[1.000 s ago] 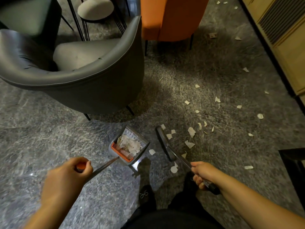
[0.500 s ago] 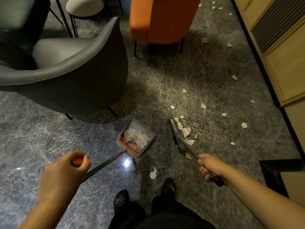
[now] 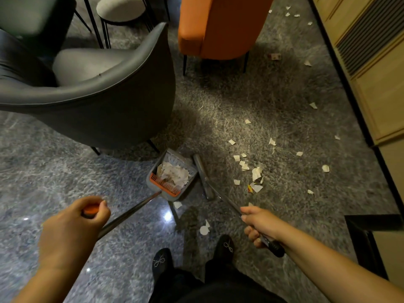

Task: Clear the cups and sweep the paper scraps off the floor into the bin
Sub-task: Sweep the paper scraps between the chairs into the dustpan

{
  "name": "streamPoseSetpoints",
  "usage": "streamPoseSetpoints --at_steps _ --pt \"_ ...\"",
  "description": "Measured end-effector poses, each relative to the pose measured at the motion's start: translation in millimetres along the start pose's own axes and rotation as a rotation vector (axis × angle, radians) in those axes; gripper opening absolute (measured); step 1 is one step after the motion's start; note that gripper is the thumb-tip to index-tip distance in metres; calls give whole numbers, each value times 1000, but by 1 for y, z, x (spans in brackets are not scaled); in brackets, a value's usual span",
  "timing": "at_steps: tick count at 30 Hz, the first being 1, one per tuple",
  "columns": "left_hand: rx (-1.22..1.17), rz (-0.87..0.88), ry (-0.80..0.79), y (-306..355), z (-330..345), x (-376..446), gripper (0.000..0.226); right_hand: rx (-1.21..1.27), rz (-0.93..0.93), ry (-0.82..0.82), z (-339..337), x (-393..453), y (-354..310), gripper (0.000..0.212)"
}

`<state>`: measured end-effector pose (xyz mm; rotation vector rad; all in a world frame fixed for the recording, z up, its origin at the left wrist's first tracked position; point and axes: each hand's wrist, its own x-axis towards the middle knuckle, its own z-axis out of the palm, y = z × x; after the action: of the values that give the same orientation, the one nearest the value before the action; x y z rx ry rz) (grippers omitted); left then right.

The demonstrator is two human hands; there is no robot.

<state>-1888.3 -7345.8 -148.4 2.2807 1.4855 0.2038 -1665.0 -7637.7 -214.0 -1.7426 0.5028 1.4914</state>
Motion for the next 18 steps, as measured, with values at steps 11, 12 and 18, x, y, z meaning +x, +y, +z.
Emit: streamPoseSetpoints --at_steps 11,12,18 --pt "45 -82 -2 -105 -68 13 20 65 58 -88 124 -18 27 44" --pt "64 -81 -5 -115 -73 15 19 66 68 -92 136 -18 30 44" --pt "111 -16 -46 -138 -91 21 18 113 119 -102 183 -15 51 40"
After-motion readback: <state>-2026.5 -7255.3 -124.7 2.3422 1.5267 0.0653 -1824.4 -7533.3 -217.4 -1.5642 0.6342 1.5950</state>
